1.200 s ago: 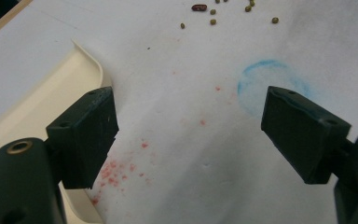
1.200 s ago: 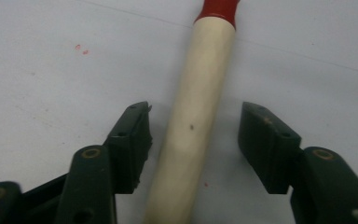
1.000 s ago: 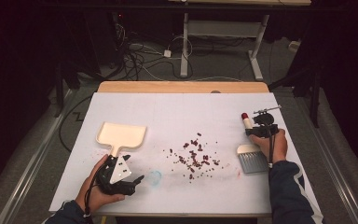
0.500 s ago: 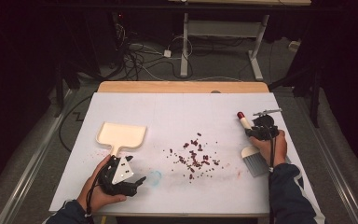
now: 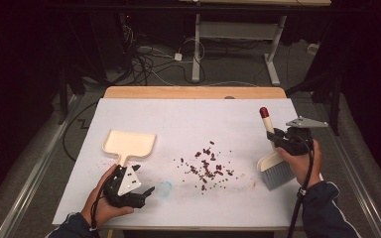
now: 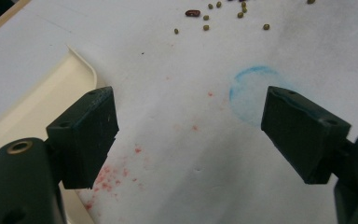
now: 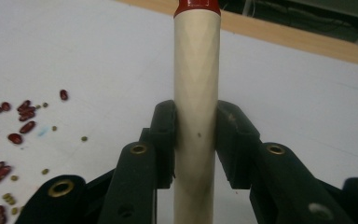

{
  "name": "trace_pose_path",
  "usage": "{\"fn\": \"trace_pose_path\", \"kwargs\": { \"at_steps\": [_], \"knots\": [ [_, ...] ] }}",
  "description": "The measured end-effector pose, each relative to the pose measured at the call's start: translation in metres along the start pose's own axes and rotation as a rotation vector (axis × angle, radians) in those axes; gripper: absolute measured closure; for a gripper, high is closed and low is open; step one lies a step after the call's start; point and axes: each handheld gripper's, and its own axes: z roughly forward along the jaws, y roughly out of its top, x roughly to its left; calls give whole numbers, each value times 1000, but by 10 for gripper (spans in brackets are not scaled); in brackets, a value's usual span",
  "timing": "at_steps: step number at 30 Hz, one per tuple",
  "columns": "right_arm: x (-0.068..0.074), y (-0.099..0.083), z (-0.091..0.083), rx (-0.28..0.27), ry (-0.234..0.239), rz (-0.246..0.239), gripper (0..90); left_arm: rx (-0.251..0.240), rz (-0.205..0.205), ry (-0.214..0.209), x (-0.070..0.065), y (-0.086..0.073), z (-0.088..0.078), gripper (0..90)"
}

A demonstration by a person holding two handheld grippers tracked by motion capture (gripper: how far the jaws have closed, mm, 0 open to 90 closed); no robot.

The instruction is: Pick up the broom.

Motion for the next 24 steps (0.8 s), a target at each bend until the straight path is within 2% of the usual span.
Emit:
{"fn": "trace_pose_path", "kwargs": {
  "at_steps": [1, 7, 9, 10, 13, 14, 16, 18, 20, 21, 22, 23, 24],
  "knots": [
    [1, -1, -6, -35, 14, -5, 698, -4, -2, -1, 0, 1, 0, 179],
    [7, -5, -34, -139, 19, -10, 698, -40, -28, -20, -2, 8, -3, 180],
    [8, -4, -39, -157, 24, -14, 698, -62, -27, -17, -3, 14, -4, 181],
    [12, -3, -48, -186, 33, -22, 698, -78, -37, -28, -4, 20, -4, 184],
    [18, -1, -53, -205, 44, -34, 698, -116, -48, -68, -10, 35, -2, 188],
    [24, 2, -55, -218, 61, -46, 698, -140, -42, -98, -16, 50, 2, 191],
    [28, 3, -52, -218, 73, -58, 699, -156, -1, -122, -25, 68, 9, 191],
    [30, 3, -50, -227, 71, -56, 699, -161, 14, -125, -28, 74, 12, 192],
    [31, 3, -49, -234, 71, -61, 699, -159, 64, -139, -36, 90, 23, 191],
    [32, 3, -48, -234, 66, -60, 699, -162, 71, -146, -38, 95, 27, 191],
    [32, 3, -48, -236, 68, -65, 699, -170, 74, -177, -44, 111, 38, 192],
    [33, 3, -48, -237, 70, -66, 699, -170, 74, -177, -44, 111, 38, 192],
    [33, 3, -48, -237, 70, -66, 699, -180, 78, -194, -48, 122, 46, 192]
  ]
}}
